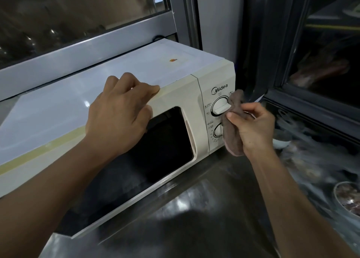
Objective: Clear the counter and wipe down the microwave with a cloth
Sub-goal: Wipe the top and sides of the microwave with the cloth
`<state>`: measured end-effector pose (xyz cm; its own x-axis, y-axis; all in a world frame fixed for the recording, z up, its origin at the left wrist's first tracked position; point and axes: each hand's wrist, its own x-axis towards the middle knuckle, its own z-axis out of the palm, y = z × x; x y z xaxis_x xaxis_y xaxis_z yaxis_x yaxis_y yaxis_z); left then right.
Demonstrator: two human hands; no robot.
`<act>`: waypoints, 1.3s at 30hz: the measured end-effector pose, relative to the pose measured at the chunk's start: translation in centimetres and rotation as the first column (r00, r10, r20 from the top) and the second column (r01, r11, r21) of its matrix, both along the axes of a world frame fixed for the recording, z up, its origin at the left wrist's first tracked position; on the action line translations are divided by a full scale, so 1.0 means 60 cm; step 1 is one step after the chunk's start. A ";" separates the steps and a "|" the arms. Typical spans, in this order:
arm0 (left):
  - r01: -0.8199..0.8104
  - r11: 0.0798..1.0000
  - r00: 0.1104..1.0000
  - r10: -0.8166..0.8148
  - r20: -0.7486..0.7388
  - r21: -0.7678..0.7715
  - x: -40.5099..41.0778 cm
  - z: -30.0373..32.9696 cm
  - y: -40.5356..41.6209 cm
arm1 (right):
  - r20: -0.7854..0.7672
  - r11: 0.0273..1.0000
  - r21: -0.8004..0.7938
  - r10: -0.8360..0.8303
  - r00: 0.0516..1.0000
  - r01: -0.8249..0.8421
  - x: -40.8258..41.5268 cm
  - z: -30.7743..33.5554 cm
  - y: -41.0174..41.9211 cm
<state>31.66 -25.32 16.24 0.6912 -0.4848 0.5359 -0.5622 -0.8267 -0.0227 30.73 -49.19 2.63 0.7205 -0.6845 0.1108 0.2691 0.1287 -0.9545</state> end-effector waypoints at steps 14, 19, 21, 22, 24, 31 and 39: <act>-0.014 1.000 1.000 0.013 -0.005 -0.009 0.001 -0.001 -0.002 | -0.095 0.950 0.287 0.158 0.983 -0.125 -0.003 -0.103 -0.003; -0.017 1.000 1.000 0.017 -0.009 -0.016 -0.001 -0.001 -0.001 | -0.191 0.976 0.209 -0.017 0.981 0.058 -0.004 -0.119 0.030; -0.016 1.000 1.000 0.016 -0.012 -0.022 0.000 -0.001 -0.002 | -0.215 0.979 0.186 -0.044 0.976 0.085 -0.008 -0.120 0.054; -0.015 1.000 1.000 0.015 -0.015 -0.025 -0.001 0.000 -0.002 | -0.221 0.981 0.185 -0.025 0.975 0.067 -0.012 -0.123 0.068; -0.012 1.000 1.000 0.012 -0.021 -0.027 0.000 -0.001 -0.001 | -0.239 0.987 0.164 0.033 0.970 0.006 -0.021 -0.129 0.093; -0.002 0.999 1.000 0.001 -0.024 -0.040 0.003 -0.003 0.003 | -0.280 0.977 0.172 -0.073 0.957 0.125 -0.001 -0.109 0.043; 0.006 1.000 1.000 -0.006 0.005 -0.026 0.002 -0.003 0.000 | -0.251 0.962 0.106 -0.218 0.943 0.250 -0.015 -0.120 0.172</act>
<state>31.76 -25.32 16.05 0.6859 -0.4745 0.5518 -0.5670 -0.8237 -0.0035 29.84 -38.86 -4.55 0.5324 -0.8337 -0.1467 0.0780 0.2208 -0.9722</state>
